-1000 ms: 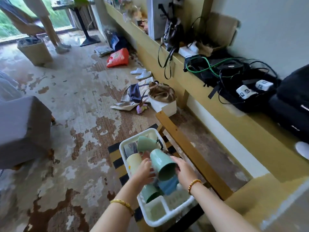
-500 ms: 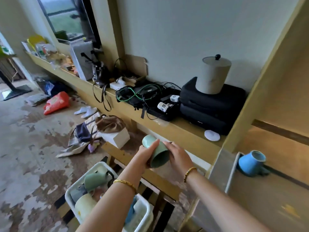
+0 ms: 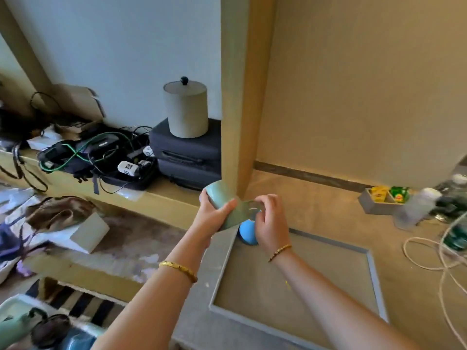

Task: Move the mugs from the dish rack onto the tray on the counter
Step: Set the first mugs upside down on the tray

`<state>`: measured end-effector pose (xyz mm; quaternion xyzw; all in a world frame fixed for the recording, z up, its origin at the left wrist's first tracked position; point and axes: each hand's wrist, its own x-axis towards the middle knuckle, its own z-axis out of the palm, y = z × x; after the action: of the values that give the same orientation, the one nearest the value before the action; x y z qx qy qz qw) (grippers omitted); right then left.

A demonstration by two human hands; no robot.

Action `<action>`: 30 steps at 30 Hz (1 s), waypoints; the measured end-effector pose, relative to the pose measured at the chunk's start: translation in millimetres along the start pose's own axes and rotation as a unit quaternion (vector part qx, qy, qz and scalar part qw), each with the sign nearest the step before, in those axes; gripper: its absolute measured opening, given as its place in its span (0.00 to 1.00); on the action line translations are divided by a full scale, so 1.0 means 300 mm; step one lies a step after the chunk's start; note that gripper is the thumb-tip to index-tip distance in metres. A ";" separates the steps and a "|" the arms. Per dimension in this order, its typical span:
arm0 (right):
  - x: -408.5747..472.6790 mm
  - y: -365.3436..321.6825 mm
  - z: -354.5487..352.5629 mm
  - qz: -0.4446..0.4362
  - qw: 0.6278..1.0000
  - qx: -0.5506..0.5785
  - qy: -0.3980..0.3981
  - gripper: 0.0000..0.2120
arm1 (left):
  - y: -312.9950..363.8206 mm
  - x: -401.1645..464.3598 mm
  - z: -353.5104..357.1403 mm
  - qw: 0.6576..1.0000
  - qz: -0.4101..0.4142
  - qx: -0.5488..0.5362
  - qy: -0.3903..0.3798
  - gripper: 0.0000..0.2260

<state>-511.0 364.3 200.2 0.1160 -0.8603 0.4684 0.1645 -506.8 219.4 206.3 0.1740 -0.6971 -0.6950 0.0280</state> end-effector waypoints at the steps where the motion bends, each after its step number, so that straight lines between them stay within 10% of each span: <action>1: 0.015 0.030 -0.029 0.045 0.999 0.009 0.007 0.12 | 0.000 -0.001 0.042 1.000 0.009 0.012 -0.021 0.33; 10: 0.014 0.282 -0.224 0.207 0.949 0.004 -0.239 0.13 | -0.040 -0.001 0.298 0.975 0.054 0.185 -0.112 0.29; 30: 0.004 0.659 -0.288 0.167 0.879 -0.337 -0.293 0.10 | -0.227 0.115 0.552 0.873 0.094 0.409 -0.250 0.28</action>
<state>-567.1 542.8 92.7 0.0405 -0.9816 0.1152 -0.1467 -571.9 370.2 127.3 -0.0764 -0.9157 -0.3624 -0.1557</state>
